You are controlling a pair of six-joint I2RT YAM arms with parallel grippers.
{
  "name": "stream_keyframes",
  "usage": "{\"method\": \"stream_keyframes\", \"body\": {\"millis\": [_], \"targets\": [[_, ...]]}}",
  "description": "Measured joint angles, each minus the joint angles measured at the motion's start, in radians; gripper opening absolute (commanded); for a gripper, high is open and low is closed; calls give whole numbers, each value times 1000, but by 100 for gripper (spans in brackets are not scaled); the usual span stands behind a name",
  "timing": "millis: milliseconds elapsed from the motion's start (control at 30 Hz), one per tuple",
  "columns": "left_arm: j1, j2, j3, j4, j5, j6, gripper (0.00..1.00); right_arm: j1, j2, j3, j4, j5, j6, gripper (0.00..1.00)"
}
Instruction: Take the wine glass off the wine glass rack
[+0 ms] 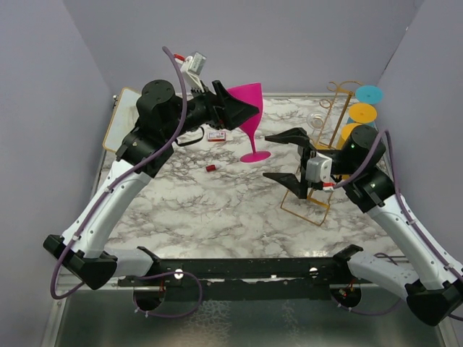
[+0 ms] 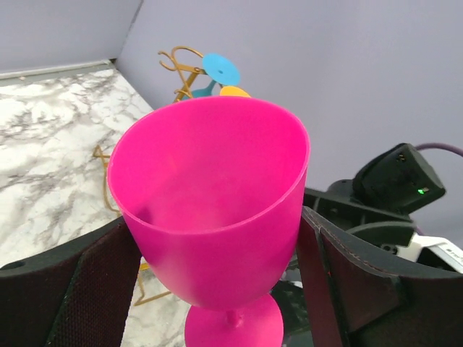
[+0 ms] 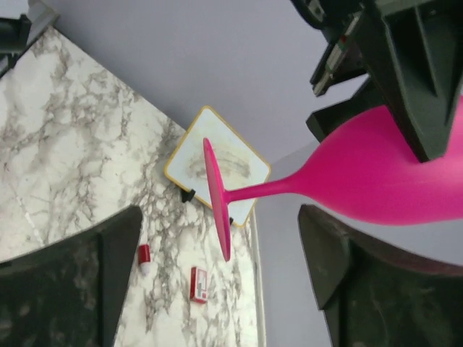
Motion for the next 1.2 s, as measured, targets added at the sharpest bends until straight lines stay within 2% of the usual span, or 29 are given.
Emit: {"method": "stream_keyframes", "body": {"millis": [133,267,433,600,733,933,1200], "targets": [[0,-32,-27,-23,-73,70,77,1,-29,-21,37,21,23,99],[0,-122,-111,-62,-224,211,77,1,-89,-46,68,72,73,99],[0,-316,-391,-14,-489,405,78,1,-166,-47,112,135,185,99],[0,-387,-660,148,-690,544,77,1,-217,-48,203,193,371,99],[0,-380,-839,300,-776,590,74,1,-251,-48,265,241,518,99],[6,-358,-1072,591,-930,671,72,1,-315,-48,280,309,609,99],[72,-266,-1170,826,-1040,712,70,1,-393,-105,310,397,673,99]]}}
